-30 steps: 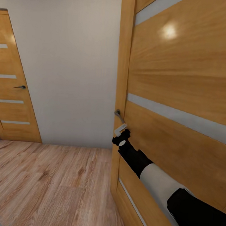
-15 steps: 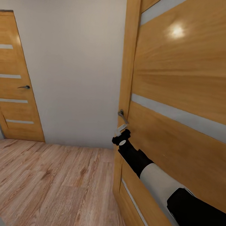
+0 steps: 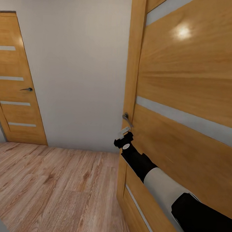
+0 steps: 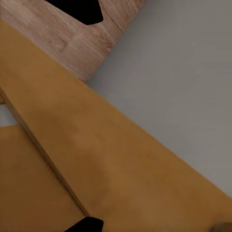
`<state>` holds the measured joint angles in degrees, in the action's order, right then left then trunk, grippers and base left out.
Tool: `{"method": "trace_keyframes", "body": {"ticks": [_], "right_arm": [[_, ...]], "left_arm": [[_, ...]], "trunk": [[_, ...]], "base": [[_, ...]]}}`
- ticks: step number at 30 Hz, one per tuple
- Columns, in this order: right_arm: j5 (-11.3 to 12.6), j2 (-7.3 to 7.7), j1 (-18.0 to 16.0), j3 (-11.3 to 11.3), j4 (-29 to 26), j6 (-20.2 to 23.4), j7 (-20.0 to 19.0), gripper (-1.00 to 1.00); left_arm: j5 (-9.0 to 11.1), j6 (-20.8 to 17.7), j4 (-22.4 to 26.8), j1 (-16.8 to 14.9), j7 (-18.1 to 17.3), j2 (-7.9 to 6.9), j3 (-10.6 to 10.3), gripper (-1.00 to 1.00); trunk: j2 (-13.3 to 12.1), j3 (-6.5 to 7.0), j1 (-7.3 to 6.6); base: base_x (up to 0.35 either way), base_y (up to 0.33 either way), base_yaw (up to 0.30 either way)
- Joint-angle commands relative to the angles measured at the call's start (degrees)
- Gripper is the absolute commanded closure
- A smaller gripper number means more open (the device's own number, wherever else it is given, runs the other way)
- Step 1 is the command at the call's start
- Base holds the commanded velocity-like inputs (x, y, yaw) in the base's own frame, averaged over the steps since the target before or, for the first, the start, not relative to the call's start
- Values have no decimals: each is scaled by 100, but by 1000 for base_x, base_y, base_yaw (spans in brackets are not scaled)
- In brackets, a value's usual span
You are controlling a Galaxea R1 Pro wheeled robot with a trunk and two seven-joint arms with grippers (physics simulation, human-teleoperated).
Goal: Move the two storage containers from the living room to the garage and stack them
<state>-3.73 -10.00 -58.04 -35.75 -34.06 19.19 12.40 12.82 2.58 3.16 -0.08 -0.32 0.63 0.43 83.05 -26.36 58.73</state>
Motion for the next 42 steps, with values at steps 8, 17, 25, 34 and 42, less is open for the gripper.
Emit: {"method": "trace_keyframes", "body": {"ticks": [8, 17, 25, 34, 42], "right_arm": [[-7, 0, -5, -20, -4, 41, 138, -100], [-22, 0, -5, -20, 516, 35, 169, -100], [-31, 0, -5, -20, 634, -22, 199, -100], [-31, 0, -5, -20, 638, -21, 202, -100], [-23, 0, -5, -20, 641, -21, 193, -100]], "left_arm": [[36, 14, 1, -1, -3, 7, 3, -100], [36, 14, 1, -1, -4, -1, 1, -100], [36, 14, 1, -1, -10, -1, 1, -100], [36, 14, 1, -1, -6, -1, 1, -100], [36, 14, 1, -1, -9, -1, 1, -100]], "trunk": [[3, -6, 0], [3, -6, 0], [3, -6, 0], [3, -6, 0], [3, -6, 0]], "base": [[0, 0, 0], [46, 0, 0], [153, 0, 0], [10, 0, 0], [0, 0, 0]]}}
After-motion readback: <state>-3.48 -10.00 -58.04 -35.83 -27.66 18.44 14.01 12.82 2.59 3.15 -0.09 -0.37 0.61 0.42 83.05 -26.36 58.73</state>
